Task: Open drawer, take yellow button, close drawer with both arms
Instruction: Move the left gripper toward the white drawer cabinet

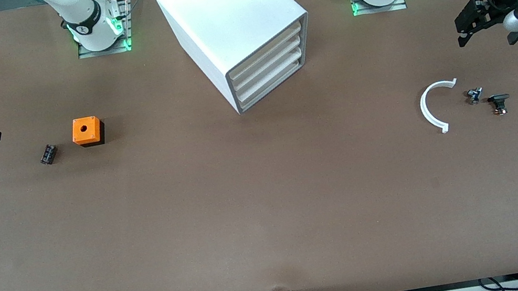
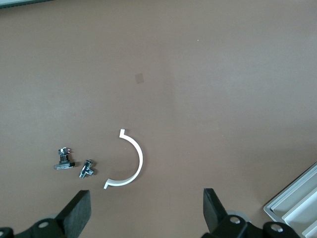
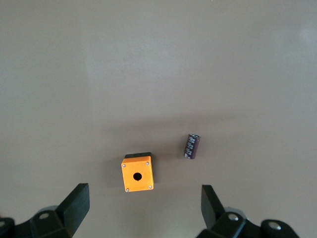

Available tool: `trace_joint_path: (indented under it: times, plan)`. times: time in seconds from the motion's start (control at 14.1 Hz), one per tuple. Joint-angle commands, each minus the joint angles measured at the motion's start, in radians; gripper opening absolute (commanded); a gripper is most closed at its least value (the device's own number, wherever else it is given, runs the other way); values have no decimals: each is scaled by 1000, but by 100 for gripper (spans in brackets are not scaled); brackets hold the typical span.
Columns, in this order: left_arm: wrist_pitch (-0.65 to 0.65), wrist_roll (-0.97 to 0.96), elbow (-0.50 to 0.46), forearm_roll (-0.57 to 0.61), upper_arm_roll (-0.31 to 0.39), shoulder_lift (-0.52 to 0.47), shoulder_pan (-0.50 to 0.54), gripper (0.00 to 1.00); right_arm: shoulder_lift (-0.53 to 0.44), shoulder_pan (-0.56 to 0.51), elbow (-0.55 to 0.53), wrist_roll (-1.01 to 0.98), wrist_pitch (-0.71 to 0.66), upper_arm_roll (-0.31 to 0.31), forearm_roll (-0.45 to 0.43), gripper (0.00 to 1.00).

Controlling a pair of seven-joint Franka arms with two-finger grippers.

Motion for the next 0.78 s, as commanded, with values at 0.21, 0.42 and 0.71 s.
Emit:
trace_joint_path:
  times: [0.21, 0.42, 0.71]
  plan:
    - [-29, 13, 74, -15, 0, 48, 6, 100, -16, -1, -15, -13, 14, 2, 9, 100]
    - [-29, 14, 84, -15, -9, 48, 4, 100, -16, -1, -15, -13, 15, 2, 9, 100]
    - [-36, 13, 87, -15, -11, 52, 3, 100, -16, -1, -15, -13, 15, 2, 9, 100]
